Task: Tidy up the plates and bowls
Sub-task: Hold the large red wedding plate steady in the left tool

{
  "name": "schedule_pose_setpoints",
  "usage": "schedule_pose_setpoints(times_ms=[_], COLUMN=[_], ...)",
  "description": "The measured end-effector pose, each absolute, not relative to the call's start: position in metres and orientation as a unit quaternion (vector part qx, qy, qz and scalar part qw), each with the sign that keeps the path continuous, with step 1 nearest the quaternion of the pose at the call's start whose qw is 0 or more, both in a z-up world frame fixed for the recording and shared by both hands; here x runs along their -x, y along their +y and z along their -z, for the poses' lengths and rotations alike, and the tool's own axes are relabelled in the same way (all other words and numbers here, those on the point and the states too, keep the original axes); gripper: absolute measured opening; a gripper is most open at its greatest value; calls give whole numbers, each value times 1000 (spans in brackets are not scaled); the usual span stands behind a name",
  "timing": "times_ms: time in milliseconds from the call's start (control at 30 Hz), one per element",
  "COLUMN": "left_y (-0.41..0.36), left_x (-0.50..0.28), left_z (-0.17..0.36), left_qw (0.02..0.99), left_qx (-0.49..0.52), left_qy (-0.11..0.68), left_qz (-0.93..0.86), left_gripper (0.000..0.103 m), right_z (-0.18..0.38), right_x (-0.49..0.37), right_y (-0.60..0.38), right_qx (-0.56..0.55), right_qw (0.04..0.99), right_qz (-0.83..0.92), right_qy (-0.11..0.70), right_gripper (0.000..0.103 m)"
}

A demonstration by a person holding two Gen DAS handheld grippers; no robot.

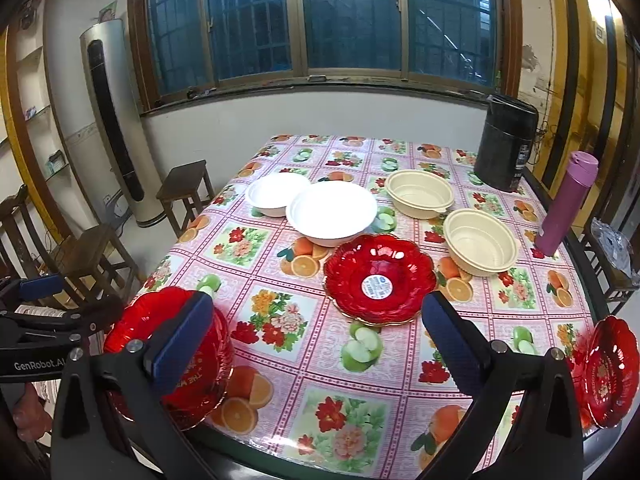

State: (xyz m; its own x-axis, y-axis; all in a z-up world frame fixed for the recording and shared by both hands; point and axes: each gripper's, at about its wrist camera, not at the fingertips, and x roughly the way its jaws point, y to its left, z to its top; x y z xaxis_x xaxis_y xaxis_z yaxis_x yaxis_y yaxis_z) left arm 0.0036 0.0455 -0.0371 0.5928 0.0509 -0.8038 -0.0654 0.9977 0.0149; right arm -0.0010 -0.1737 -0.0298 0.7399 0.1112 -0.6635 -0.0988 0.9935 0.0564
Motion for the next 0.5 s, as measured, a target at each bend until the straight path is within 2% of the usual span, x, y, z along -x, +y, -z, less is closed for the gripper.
schedule_pose_setpoints(times_ms=[500], left_y=[70], left_x=[6], left_z=[51], left_qw=[884], left_qx=[21], left_qy=[463], left_qz=[-60], left_gripper=[103], right_z=[44], right_x=[3], right_y=[-146], right_qx=[10], right_qw=[922], right_qz=[-85], right_qy=[377], right_gripper=[103])
